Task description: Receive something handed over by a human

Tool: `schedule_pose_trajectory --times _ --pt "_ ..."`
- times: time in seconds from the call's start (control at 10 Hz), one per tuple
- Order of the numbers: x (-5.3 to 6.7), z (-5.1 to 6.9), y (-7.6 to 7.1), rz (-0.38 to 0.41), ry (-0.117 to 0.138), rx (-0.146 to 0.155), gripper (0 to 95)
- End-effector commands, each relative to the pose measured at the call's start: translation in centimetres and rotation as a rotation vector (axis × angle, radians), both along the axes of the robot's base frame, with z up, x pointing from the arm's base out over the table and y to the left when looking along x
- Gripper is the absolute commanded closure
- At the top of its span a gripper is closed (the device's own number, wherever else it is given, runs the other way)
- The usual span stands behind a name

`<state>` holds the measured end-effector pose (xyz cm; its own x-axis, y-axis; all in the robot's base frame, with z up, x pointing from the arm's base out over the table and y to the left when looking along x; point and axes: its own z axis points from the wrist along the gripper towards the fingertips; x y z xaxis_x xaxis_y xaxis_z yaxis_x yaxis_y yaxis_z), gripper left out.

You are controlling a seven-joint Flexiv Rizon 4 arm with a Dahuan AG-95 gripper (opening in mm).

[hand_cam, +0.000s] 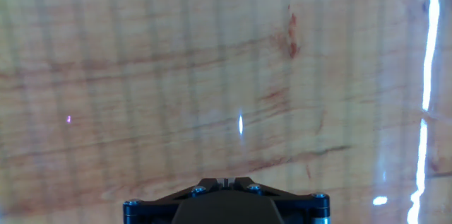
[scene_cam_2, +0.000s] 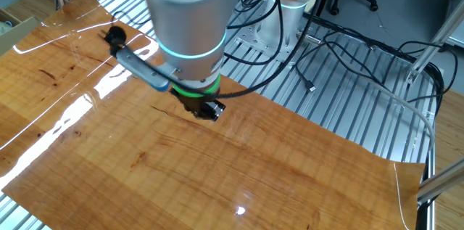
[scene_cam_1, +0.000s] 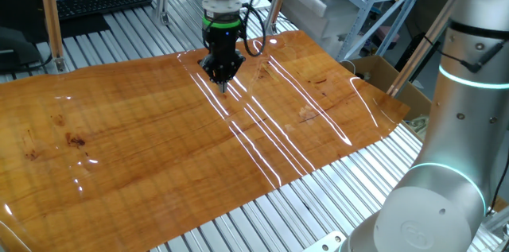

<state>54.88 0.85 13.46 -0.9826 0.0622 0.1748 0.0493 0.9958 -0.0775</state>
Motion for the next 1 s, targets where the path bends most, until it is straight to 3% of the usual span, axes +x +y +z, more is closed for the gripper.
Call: schedule_pose_trajectory --times 0.1,0.2,0.3,0.4,0.5,0.8,1.0 --pt "1.8 -1.2 0.1 -0.017 -0.01 -0.009 76.0" --pt "2.4 -1.7 0.1 -0.03 -0.015 -0.01 76.0" --pt "2.7 -2.0 0.1 -0.042 -0.018 -0.011 57.0" --pt "3.4 -2.4 0.0 -0.053 -0.02 -0.008 57.0" --pt "3.8 -2.7 -0.1 -0.053 -0.02 -0.007 38.0" --pt "4.0 -3.3 0.1 -0.071 -0.041 0.006 38.0" --pt "4.0 -3.1 0.6 -0.085 -0.044 0.014 38.0"
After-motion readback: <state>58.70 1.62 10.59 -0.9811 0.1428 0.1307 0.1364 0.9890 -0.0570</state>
